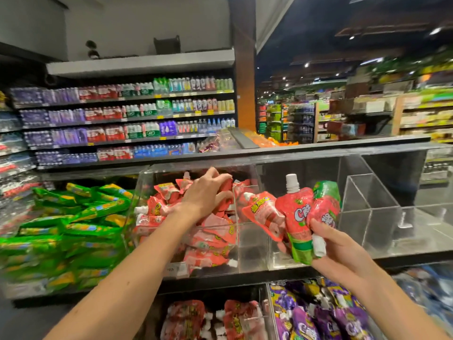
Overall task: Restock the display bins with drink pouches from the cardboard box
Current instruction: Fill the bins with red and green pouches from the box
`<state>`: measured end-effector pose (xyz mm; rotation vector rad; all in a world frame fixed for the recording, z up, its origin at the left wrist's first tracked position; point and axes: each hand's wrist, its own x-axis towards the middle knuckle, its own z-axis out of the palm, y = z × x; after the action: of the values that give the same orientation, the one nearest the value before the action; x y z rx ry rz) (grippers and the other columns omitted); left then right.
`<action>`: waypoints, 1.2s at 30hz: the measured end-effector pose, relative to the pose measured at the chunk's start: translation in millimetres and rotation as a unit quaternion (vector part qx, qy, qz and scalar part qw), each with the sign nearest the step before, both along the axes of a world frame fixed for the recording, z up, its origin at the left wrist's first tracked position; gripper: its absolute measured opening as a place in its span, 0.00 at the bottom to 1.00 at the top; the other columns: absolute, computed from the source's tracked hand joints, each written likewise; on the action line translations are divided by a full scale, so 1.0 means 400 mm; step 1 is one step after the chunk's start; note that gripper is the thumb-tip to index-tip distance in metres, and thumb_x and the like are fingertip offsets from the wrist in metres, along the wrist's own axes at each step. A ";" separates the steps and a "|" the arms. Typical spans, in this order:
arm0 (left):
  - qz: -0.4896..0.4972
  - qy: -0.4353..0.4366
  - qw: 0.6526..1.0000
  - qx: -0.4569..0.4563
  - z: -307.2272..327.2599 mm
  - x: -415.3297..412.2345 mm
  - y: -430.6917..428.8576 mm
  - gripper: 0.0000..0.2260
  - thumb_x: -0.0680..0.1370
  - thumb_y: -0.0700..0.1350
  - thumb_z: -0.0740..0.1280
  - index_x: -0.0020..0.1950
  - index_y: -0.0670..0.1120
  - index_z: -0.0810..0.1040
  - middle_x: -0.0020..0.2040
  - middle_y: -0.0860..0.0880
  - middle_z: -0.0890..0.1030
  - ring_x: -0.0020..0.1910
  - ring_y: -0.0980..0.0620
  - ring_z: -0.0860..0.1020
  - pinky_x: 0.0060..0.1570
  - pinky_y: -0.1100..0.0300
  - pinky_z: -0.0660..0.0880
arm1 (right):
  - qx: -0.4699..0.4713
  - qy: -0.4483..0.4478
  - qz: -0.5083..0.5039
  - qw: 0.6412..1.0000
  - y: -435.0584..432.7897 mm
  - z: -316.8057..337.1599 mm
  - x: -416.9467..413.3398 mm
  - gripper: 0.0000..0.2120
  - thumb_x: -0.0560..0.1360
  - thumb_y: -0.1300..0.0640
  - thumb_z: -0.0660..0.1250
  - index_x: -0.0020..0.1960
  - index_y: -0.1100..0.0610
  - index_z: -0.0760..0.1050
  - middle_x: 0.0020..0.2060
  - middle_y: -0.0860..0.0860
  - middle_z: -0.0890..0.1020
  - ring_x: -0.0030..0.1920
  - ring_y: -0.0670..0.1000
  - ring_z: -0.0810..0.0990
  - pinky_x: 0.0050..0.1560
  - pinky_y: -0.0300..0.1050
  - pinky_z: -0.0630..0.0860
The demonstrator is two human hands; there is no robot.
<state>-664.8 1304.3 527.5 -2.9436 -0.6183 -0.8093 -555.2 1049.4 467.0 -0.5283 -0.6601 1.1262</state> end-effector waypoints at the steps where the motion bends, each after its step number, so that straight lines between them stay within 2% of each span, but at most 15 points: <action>1: 0.007 0.009 1.000 0.008 0.002 -0.006 0.005 0.20 0.81 0.54 0.65 0.74 0.56 0.70 0.62 0.49 0.73 0.58 0.43 0.78 0.59 0.47 0.74 | -0.002 -0.004 0.003 1.000 0.003 0.004 -0.011 0.32 0.54 0.63 0.87 0.56 0.66 0.83 0.56 0.66 0.82 0.52 0.63 0.84 0.47 0.60 0.82; 5: 0.025 0.062 0.997 0.035 0.018 -0.031 -0.001 0.20 0.84 0.50 0.58 0.77 0.58 0.64 0.67 0.49 0.73 0.64 0.43 0.75 0.68 0.43 0.65 | -0.014 0.011 -0.017 1.000 0.018 0.014 -0.047 0.36 0.47 0.64 0.88 0.54 0.66 0.84 0.56 0.66 0.82 0.51 0.64 0.85 0.44 0.60 0.82; 8: -0.002 0.027 0.999 -0.020 0.026 -0.055 -0.015 0.23 0.84 0.47 0.59 0.79 0.56 0.61 0.65 0.47 0.75 0.65 0.44 0.75 0.69 0.42 0.64 | -0.024 0.013 -0.016 0.999 0.035 0.020 -0.069 0.36 0.45 0.64 0.88 0.52 0.67 0.84 0.57 0.66 0.82 0.51 0.64 0.85 0.43 0.60 0.82; 10: -0.021 -0.057 0.996 -0.061 0.025 -0.084 -0.026 0.19 0.82 0.44 0.62 0.74 0.52 0.70 0.61 0.46 0.78 0.60 0.45 0.76 0.65 0.45 0.71 | -0.024 0.011 -0.012 1.000 0.049 0.026 -0.084 0.35 0.46 0.64 0.88 0.52 0.67 0.84 0.56 0.66 0.82 0.51 0.64 0.85 0.43 0.60 0.83; 13: -0.046 -0.187 0.971 -0.142 0.019 -0.144 -0.054 0.07 0.79 0.42 0.67 0.56 0.50 0.77 0.41 0.49 0.79 0.41 0.51 0.78 0.49 0.49 0.77 | -0.014 0.030 -0.003 0.999 0.071 0.034 -0.102 0.35 0.46 0.65 0.88 0.52 0.67 0.84 0.57 0.66 0.82 0.51 0.64 0.85 0.43 0.61 0.82; 16: -0.060 -0.194 0.947 -0.248 0.012 -0.208 -0.096 0.05 0.77 0.45 0.70 0.48 0.53 0.75 0.36 0.51 0.81 0.34 0.55 0.80 0.39 0.55 0.78 | -0.002 0.036 0.001 0.999 0.099 0.036 -0.117 0.35 0.47 0.64 0.88 0.53 0.67 0.84 0.57 0.65 0.82 0.52 0.64 0.84 0.43 0.62 0.82; 19: -0.110 -0.133 0.907 -0.385 -0.007 -0.258 -0.129 0.07 0.78 0.49 0.71 0.54 0.54 0.77 0.41 0.50 0.84 0.38 0.51 0.85 0.42 0.50 0.82 | 0.015 0.047 0.031 0.998 0.134 0.037 -0.135 0.34 0.52 0.64 0.87 0.57 0.67 0.82 0.61 0.66 0.80 0.57 0.64 0.82 0.47 0.63 0.81; 21: -0.124 -0.115 0.879 -0.445 -0.022 -0.278 -0.140 0.15 0.76 0.55 0.72 0.62 0.57 0.76 0.51 0.51 0.84 0.44 0.50 0.86 0.47 0.48 0.83 | 0.034 0.046 0.068 0.996 0.158 0.038 -0.149 0.33 0.58 0.64 0.85 0.61 0.68 0.80 0.63 0.66 0.78 0.60 0.64 0.81 0.52 0.64 0.80; 23: -0.125 -0.122 0.866 -0.470 -0.040 -0.287 -0.139 0.26 0.72 0.61 0.73 0.67 0.61 0.72 0.59 0.52 0.81 0.48 0.54 0.85 0.50 0.51 0.83 | 0.020 0.042 0.071 0.996 0.187 0.029 -0.155 0.33 0.60 0.63 0.84 0.63 0.67 0.79 0.65 0.65 0.77 0.63 0.63 0.79 0.57 0.65 0.78; 25: -0.132 -0.135 0.871 -0.454 -0.056 -0.290 -0.122 0.34 0.67 0.64 0.77 0.70 0.64 0.69 0.60 0.53 0.80 0.53 0.56 0.83 0.56 0.52 0.80 | 0.001 0.032 0.090 0.995 0.204 0.027 -0.178 0.27 0.73 0.62 0.75 0.69 0.67 0.72 0.69 0.66 0.73 0.68 0.64 0.74 0.64 0.66 0.72; 26: -0.129 -0.136 0.886 -0.423 -0.062 -0.293 -0.110 0.36 0.65 0.64 0.78 0.70 0.66 0.69 0.60 0.54 0.81 0.55 0.56 0.83 0.58 0.52 0.79 | 0.010 0.035 0.090 0.995 0.220 0.010 -0.172 0.23 0.82 0.61 0.64 0.74 0.67 0.64 0.72 0.66 0.68 0.73 0.64 0.68 0.71 0.65 0.64; 28: -0.116 -0.132 0.914 -0.365 -0.064 -0.307 -0.090 0.38 0.63 0.61 0.80 0.71 0.66 0.69 0.56 0.55 0.82 0.53 0.59 0.82 0.57 0.59 0.78 | -0.005 0.072 0.114 0.991 0.242 -0.017 -0.151 0.22 0.87 0.59 0.47 0.78 0.66 0.54 0.76 0.65 0.60 0.77 0.63 0.58 0.76 0.64 0.50; 30: -0.102 -0.126 0.935 -0.315 -0.056 -0.327 -0.076 0.38 0.65 0.58 0.80 0.72 0.63 0.69 0.50 0.56 0.84 0.46 0.63 0.82 0.50 0.66 0.77 | -0.021 0.060 0.143 0.988 0.259 -0.024 -0.155 0.22 0.86 0.58 0.47 0.78 0.66 0.55 0.76 0.65 0.59 0.78 0.64 0.56 0.77 0.65 0.46; 33: -0.108 -0.134 0.955 -0.240 -0.036 -0.354 -0.059 0.33 0.69 0.61 0.74 0.73 0.59 0.70 0.59 0.60 0.80 0.56 0.65 0.77 0.59 0.68 0.72 | -0.022 0.032 0.147 0.988 0.277 -0.002 -0.169 0.22 0.86 0.59 0.47 0.77 0.67 0.59 0.75 0.65 0.64 0.77 0.64 0.60 0.77 0.65 0.46; 36: -0.092 -0.141 0.971 -0.170 -0.014 -0.367 -0.008 0.30 0.74 0.56 0.74 0.74 0.55 0.70 0.62 0.61 0.74 0.61 0.65 0.71 0.58 0.76 0.64 | -0.007 -0.001 0.117 0.993 0.301 0.026 -0.175 0.21 0.80 0.60 0.67 0.71 0.64 0.72 0.70 0.62 0.73 0.71 0.60 0.72 0.72 0.67 0.63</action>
<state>-811.7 1301.2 521.9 -3.2601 -0.5502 -1.2756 -625.4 1169.8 477.3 -0.4720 -0.7294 1.3518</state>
